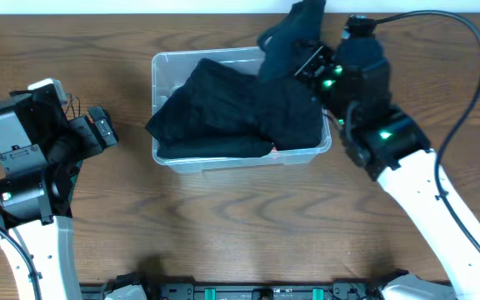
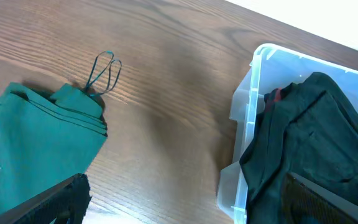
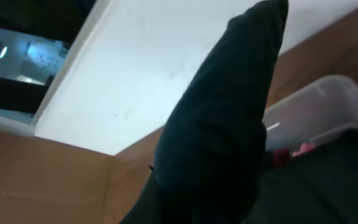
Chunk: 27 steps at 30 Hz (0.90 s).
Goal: Pack container
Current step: 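Lift the navy clothing and carry it over the bin's right side, then lower the navy clothing into the bin and open the right gripper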
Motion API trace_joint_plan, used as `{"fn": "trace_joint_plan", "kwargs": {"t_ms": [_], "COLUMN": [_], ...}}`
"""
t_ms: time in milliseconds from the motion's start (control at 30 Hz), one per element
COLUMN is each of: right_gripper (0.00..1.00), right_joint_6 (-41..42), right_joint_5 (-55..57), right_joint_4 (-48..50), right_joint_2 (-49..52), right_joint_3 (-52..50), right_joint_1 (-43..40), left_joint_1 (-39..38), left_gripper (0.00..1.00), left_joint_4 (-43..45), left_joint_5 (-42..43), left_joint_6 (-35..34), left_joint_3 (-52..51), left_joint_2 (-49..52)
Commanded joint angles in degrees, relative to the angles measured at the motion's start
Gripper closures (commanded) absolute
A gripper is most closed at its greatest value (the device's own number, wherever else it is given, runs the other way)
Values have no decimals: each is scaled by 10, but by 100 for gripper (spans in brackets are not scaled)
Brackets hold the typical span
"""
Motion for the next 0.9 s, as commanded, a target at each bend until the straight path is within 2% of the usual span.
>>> {"fn": "trace_joint_plan", "kwargs": {"t_ms": [0,400,733,867], "right_gripper": [99,99,99,99], "right_joint_6": [50,72,147,171], "right_joint_5": [45,29,25,25], "right_joint_4": [3,-23,-176,-203], "right_joint_2": [33,82,82,82], "right_joint_3": [-2,-2,-2,-2], "right_joint_1": [21,26,26,26], "left_joint_1": [3,3,3,3], "left_gripper": [2,2,2,2], "left_joint_4": [-2,-2,-2,-2], "left_joint_5": [6,6,6,6], "left_joint_6": [-1,-1,-1,-1], "left_joint_3": [8,8,8,8], "left_joint_2": [0,0,0,0]}}
